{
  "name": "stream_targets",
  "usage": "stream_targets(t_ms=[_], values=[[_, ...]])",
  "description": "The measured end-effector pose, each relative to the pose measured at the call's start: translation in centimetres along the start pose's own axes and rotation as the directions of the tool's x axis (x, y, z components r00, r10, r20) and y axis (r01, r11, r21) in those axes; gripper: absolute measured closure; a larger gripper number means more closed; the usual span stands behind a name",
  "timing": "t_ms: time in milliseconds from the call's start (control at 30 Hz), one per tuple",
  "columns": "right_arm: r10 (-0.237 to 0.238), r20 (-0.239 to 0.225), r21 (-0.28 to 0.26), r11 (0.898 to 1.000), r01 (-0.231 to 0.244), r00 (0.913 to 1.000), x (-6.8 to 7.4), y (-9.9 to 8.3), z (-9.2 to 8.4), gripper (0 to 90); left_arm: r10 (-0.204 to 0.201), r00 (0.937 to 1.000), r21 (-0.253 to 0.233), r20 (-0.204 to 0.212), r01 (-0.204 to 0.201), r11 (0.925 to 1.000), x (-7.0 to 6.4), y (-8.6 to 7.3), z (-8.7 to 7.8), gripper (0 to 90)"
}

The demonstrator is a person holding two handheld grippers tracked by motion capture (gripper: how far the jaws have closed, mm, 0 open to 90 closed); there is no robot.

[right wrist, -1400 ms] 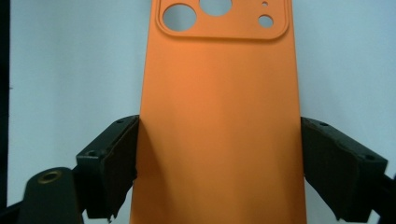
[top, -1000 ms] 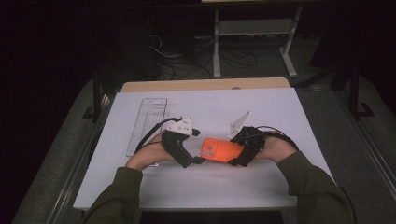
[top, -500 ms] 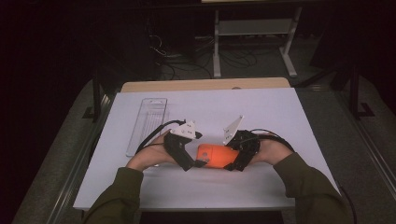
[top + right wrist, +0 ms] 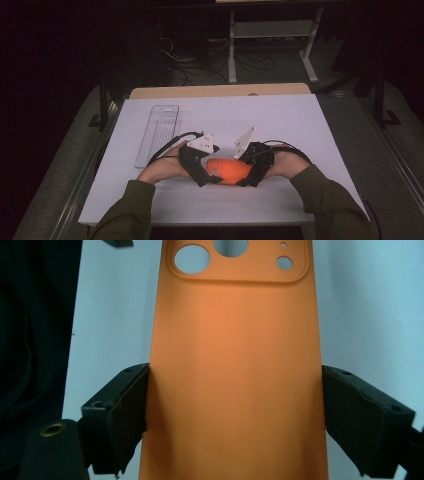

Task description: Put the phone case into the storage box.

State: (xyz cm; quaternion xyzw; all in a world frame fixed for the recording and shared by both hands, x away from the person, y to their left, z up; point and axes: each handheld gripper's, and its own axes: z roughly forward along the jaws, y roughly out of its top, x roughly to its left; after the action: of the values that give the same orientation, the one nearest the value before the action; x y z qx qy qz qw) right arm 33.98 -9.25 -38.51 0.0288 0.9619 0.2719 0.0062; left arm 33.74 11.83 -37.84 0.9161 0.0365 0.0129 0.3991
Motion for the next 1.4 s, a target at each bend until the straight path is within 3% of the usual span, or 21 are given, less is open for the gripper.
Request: stream_targets(t_ms=[167,933,1167,1400], values=[[-0.017,-0.004,0.001,1.000,0.017,0.9998,0.2,0.4,0.1,15.2,-0.008,0.9999,0.005,0.010,0.008,1.0000,-0.2,0.0,0.2,0.0],[-0.049,-0.019,-0.008,0.999,0.049,0.9986,0.8,1.1,0.1,15.1,0.046,0.9979,0.075,0.045,-0.049,0.9960,-1.0,0.2,2.2,0.0],[-0.054,-0.023,-0.013,0.998,0.054,0.9983,0.9,1.2,0.1,15.2,0.020,0.9985,0.077,0.052,-0.024,0.9967,-1.3,0.0,2.5,0.0],[-0.058,-0.032,-0.013,0.998,0.058,0.9978,0.9,1.3,0.1,15.1,0.055,0.9970,0.111,0.055,-0.061,0.9920,-1.2,0.0,2.6,0.0]])
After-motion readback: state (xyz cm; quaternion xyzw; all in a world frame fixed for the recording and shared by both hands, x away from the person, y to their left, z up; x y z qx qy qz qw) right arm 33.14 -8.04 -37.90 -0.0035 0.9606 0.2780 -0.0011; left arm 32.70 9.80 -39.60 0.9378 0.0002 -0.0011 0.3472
